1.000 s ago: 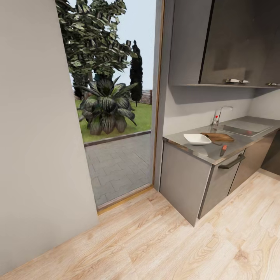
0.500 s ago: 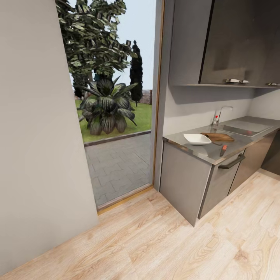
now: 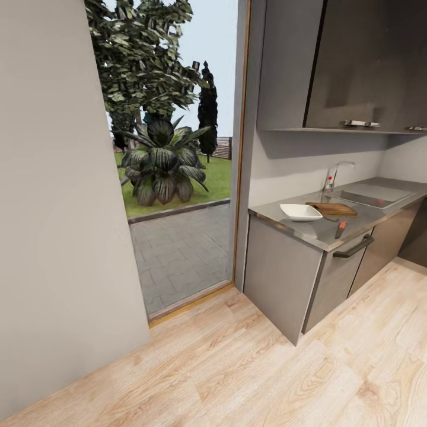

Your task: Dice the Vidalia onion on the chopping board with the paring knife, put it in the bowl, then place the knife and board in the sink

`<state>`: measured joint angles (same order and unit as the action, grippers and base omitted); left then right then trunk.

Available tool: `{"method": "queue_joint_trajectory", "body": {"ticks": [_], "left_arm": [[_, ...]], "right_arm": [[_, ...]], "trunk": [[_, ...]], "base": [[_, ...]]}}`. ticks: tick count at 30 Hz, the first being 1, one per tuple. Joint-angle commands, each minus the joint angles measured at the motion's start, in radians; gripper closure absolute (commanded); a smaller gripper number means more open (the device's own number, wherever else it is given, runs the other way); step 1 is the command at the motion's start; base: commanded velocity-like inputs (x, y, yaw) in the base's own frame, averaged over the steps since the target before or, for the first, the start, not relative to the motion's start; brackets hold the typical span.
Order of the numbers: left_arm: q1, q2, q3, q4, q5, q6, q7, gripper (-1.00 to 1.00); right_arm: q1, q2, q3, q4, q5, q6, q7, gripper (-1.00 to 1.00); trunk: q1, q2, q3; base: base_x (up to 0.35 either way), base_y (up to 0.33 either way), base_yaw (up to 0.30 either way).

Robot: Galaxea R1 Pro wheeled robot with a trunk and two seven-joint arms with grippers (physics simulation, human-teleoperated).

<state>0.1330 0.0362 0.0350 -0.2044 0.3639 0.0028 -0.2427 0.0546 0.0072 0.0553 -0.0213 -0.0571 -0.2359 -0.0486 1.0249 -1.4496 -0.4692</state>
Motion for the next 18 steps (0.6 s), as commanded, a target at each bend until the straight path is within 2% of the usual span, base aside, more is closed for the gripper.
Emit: {"method": "queue_joint_trajectory", "body": {"ticks": [1, 18], "left_arm": [[0.0, 0.0, 0.003, -0.001, 0.001, 0.0, -0.004, -1.0], [0.0, -0.001, 0.004, -0.001, 0.001, 0.0, -0.004, -1.0]], "right_arm": [[0.001, 0.0, 0.006, -0.002, -0.006, -0.001, -0.004, -1.0], [0.001, 0.001, 0.006, -0.002, -0.007, -0.002, -0.004, -1.0]], "trunk": [[0.0, 0.0, -0.001], [0.0, 0.0, -0.001]], "base": [[0.0, 0.0, 0.0], [0.0, 0.0, 0.0]]}}
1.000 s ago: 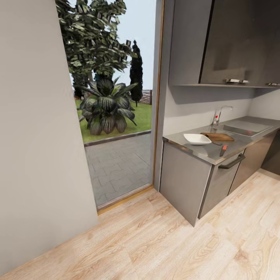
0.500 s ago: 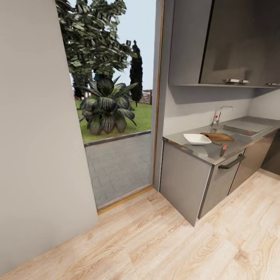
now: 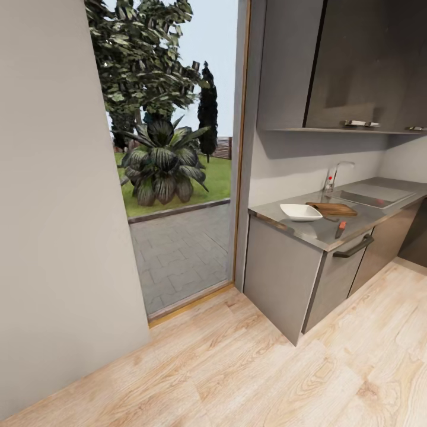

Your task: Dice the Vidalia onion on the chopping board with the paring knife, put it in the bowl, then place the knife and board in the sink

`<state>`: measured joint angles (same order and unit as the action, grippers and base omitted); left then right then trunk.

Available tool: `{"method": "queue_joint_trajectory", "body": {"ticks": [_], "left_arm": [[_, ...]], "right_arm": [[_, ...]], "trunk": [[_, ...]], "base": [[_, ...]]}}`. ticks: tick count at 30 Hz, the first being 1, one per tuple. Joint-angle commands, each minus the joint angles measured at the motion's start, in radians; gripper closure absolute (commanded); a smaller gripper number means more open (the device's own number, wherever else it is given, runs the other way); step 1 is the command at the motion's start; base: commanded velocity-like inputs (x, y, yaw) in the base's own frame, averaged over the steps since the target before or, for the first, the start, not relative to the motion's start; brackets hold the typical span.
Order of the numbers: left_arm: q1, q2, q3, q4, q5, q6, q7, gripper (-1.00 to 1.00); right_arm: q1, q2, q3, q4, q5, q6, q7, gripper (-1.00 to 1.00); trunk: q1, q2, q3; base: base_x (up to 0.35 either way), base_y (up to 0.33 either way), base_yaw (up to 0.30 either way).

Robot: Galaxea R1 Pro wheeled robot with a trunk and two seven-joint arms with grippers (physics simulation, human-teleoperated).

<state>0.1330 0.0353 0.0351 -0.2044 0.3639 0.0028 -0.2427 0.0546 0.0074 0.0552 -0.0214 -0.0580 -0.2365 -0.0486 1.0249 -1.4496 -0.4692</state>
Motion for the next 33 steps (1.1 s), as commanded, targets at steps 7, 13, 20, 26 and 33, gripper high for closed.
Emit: {"method": "queue_joint_trajectory", "body": {"ticks": [7, 13, 20, 26, 33], "left_arm": [[0.0, 0.0, 0.003, -0.001, 0.001, 0.0, -0.004, -1.0], [0.0, 0.0, 0.003, -0.001, 0.001, 0.0, -0.004, -1.0], [0.0, 0.0, 0.003, -0.001, 0.001, 0.0, -0.004, -1.0], [0.0, 0.0, 0.004, -0.001, 0.001, 0.0, -0.004, -1.0], [0.0, -0.009, 0.006, -0.001, 0.007, 0.002, -0.004, -1.0]], "right_arm": [[0.001, 0.0, 0.006, -0.002, -0.007, -0.001, -0.004, -1.0], [0.001, 0.001, 0.006, -0.002, -0.003, -0.001, 0.0, -1.0], [0.001, 0.019, 0.004, -0.002, -0.007, -0.002, 0.005, -1.0], [0.001, 0.017, -0.001, -0.008, -0.011, -0.021, 0.008, -1.0], [0.001, 0.01, 0.003, -0.009, -0.012, -0.09, 0.011, -1.0]], "trunk": [[0.0, 0.0, -0.001], [0.0, 0.0, -0.001], [0.0, 0.0, -0.001], [0.0, 0.0, -0.001], [0.0, 0.0, -0.001]], "base": [[0.0, 0.0, 0.0], [0.0, 0.0, 0.0], [0.0, 0.0, 0.0], [0.0, 0.0, 0.0], [0.0, 0.0, 0.0]]}}
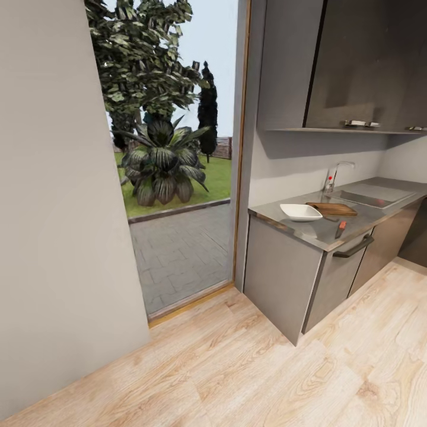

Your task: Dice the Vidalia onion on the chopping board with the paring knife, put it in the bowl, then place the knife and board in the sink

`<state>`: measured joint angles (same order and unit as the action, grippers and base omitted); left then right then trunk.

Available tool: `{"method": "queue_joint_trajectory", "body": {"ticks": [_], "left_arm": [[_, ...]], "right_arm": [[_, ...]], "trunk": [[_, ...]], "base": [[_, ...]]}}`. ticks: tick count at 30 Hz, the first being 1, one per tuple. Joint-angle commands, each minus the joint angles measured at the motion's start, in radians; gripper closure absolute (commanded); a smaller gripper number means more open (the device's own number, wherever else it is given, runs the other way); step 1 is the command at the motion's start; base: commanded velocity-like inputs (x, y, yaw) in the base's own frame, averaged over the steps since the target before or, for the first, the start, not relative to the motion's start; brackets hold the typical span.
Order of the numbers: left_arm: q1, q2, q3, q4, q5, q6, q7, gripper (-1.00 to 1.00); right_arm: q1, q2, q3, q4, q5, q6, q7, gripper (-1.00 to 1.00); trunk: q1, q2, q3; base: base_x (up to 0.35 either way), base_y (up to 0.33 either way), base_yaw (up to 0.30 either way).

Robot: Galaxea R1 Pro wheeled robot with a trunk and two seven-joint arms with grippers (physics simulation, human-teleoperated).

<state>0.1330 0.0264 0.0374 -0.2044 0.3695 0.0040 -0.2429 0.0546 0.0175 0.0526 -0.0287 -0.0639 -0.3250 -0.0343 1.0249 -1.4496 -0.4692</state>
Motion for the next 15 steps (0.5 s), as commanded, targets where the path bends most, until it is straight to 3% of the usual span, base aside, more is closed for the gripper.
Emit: {"method": "queue_joint_trajectory", "body": {"ticks": [1, 11, 15], "left_arm": [[0.0, -0.003, 0.002, -0.001, -0.001, 0.003, -0.007, -1.0], [0.0, 0.017, 0.002, -0.002, 0.001, 0.009, -0.087, -1.0], [0.0, 0.024, -0.007, -0.001, -0.042, -0.004, -0.089, -1.0]], "right_arm": [[0.001, 0.0, 0.007, 0.002, -0.008, -0.003, -0.003, -1.0], [0.001, -0.003, 0.006, 0.007, -0.01, -0.011, -0.005, -1.0], [0.001, 0.0, 0.001, 0.007, -0.011, -0.013, -0.01, -1.0]], "trunk": [[0.0, 0.0, -0.001], [0.0, 0.0, -0.001], [0.0, 0.0, -0.001]], "base": [[0.0, 0.0, 0.0], [0.0, 0.0, 0.0], [0.0, 0.0, 0.0]]}}
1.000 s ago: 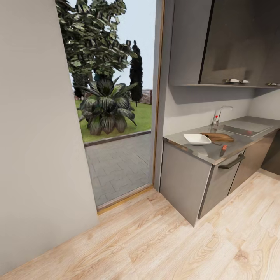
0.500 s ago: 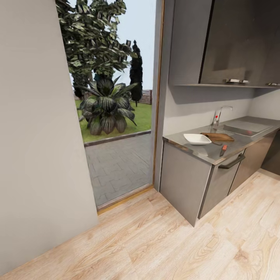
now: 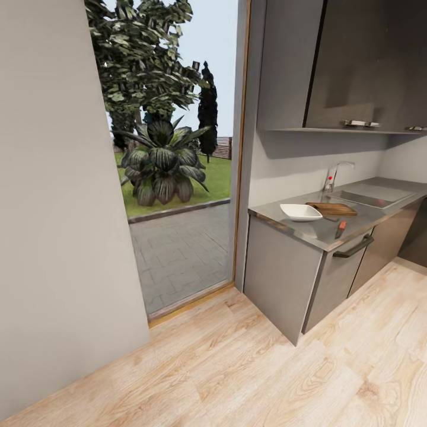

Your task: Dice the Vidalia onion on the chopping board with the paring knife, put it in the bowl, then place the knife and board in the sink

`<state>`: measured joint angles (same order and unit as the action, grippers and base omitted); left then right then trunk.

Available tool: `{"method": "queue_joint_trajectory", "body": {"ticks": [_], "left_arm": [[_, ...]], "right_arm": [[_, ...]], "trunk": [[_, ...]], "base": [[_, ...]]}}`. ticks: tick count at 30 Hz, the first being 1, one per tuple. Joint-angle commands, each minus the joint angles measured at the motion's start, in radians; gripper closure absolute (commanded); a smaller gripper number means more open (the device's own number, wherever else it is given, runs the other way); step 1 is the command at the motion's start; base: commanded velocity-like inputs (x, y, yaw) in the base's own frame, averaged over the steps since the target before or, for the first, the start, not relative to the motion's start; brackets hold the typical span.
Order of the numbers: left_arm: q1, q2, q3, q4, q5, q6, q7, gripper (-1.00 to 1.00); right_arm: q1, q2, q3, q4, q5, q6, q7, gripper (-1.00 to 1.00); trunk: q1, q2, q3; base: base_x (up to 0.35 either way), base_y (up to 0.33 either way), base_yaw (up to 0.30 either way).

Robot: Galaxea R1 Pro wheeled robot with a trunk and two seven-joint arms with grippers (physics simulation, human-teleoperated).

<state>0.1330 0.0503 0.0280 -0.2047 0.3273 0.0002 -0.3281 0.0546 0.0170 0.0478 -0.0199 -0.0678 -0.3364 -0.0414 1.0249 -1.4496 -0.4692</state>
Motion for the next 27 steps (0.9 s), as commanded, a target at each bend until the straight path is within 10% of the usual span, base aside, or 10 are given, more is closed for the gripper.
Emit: {"method": "queue_joint_trajectory", "body": {"ticks": [1, 10, 18, 27], "left_arm": [[0.0, 0.001, 0.004, -0.001, -0.011, 0.001, 0.003, -1.0], [0.0, 0.015, 0.01, -0.001, -0.037, -0.014, 0.125, -1.0], [0.0, 0.014, 0.001, 0.002, -0.047, -0.087, 0.129, -1.0], [0.0, 0.014, 0.002, -0.008, -0.161, -0.014, 0.125, -1.0]], "right_arm": [[0.001, 0.0, 0.005, -0.002, -0.007, -0.001, -0.002, -1.0], [0.001, -0.014, 0.005, 0.0, -0.015, -0.001, 0.001, -1.0], [0.001, -0.024, 0.007, 0.0, -0.117, -0.003, -0.004, -1.0], [0.001, -0.026, 0.018, 0.0, -0.114, 0.008, -0.006, -1.0]], "trunk": [[0.0, 0.0, -0.001], [0.0, 0.0, -0.001], [0.0, 0.0, -0.001], [0.0, 0.0, -0.001]], "base": [[0.0, 0.0, 0.0], [0.0, 0.0, 0.0], [0.0, 0.0, 0.0], [0.0, 0.0, 0.0]]}}
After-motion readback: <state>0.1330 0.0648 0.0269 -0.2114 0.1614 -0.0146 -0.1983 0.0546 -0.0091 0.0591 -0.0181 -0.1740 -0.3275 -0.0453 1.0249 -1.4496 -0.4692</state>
